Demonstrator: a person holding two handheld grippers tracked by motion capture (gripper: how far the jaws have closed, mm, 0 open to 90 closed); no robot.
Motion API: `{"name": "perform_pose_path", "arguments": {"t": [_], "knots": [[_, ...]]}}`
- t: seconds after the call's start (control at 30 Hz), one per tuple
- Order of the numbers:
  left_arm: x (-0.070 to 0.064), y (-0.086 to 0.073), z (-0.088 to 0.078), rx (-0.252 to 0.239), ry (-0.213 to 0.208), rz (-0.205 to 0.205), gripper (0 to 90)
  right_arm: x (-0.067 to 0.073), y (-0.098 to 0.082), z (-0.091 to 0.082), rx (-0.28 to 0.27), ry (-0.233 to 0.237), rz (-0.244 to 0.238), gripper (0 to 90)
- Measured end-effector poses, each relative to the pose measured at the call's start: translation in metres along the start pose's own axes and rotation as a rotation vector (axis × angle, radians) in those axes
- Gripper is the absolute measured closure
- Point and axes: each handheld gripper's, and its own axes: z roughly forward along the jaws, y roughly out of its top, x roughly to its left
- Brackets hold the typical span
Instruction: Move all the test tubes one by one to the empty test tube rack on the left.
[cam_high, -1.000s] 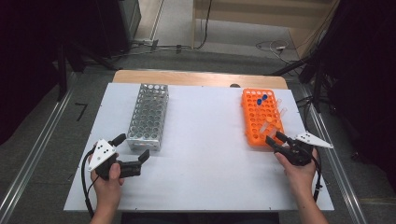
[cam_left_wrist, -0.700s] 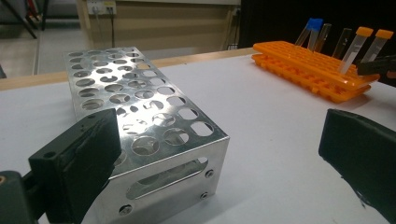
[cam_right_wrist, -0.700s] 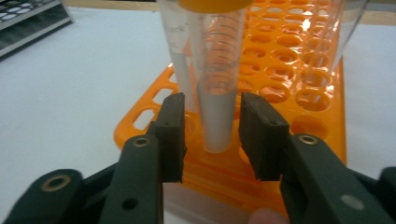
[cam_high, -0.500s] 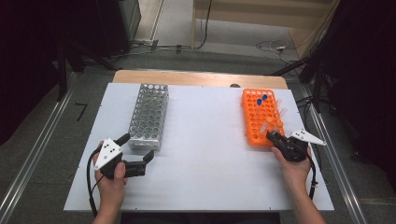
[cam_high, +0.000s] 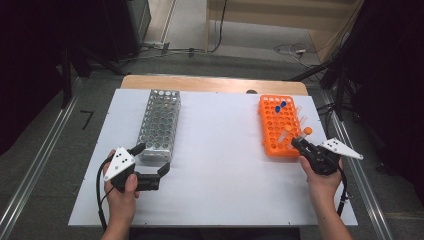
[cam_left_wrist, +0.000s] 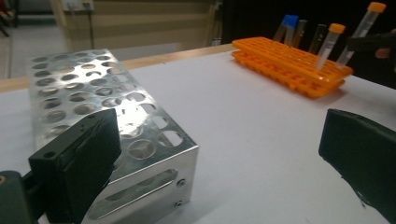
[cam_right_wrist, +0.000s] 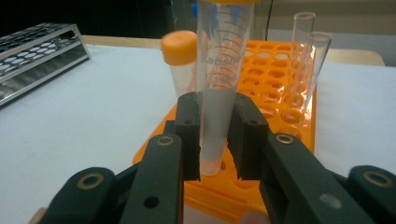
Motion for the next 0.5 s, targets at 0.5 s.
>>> {"name": "perform_pose_path", "arguments": {"t": [0.5], "knots": [[-0.031,0.014,0.015,0.01,-0.076,-0.015,0.8,0.065,0.002,-0.003,0.073,0.202,-0.117,72.6]]}}
